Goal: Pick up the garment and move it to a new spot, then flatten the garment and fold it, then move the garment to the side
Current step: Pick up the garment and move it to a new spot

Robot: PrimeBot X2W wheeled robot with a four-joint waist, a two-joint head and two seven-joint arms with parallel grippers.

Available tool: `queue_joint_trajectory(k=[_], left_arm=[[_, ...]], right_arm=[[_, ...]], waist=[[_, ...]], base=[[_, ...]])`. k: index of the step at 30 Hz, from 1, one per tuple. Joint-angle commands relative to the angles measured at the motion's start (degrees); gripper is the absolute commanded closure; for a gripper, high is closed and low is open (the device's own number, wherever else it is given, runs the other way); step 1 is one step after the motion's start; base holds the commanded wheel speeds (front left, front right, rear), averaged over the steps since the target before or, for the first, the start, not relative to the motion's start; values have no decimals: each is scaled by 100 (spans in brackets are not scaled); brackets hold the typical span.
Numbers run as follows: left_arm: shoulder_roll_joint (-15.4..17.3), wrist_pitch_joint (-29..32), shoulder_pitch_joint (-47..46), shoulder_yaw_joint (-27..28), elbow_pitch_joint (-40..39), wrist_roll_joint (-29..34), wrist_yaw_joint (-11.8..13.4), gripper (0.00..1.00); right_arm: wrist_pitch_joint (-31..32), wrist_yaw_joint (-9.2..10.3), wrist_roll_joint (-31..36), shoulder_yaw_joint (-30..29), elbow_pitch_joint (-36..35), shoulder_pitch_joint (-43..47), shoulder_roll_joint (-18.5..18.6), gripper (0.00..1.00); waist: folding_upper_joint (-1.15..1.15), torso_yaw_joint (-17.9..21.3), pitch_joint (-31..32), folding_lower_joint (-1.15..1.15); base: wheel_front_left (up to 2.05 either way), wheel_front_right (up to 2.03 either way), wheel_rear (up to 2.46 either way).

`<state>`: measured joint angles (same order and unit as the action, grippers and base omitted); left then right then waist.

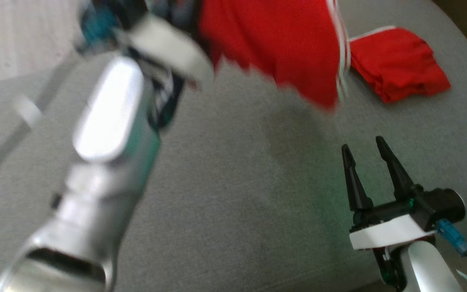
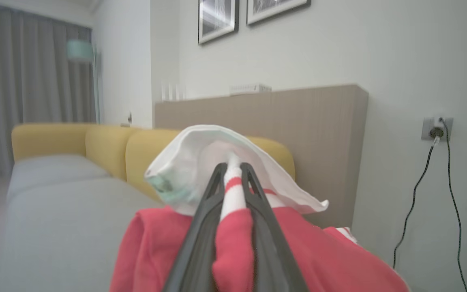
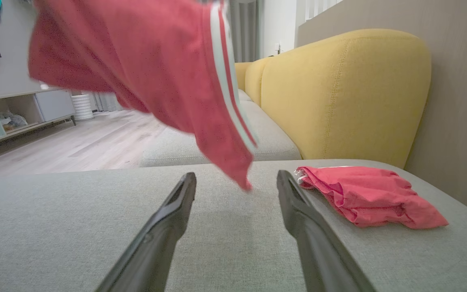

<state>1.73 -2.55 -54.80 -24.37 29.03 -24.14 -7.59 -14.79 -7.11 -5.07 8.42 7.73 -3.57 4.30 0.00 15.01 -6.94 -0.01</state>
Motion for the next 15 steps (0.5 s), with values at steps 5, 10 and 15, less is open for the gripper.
queue_joint_trajectory(k=[5,10,15], left_arm=[[218,-846,1184,-434,814,197,21,6],[199,-1217,1779,-382,1292,288,291,0],[147,-1241,2827,216,28,546,767,0]], right_arm=[[-21,-37,-83,264,-124,-341,-97,0],[-21,-37,-96,262,-72,-329,-112,0],[-21,-37,-128,157,34,-171,-109,0]], waist=[[0,225,-511,1],[0,113,-476,1],[0,-246,-110,1]], base=[[0,0,0],[0,0,0],[0,0,0]])
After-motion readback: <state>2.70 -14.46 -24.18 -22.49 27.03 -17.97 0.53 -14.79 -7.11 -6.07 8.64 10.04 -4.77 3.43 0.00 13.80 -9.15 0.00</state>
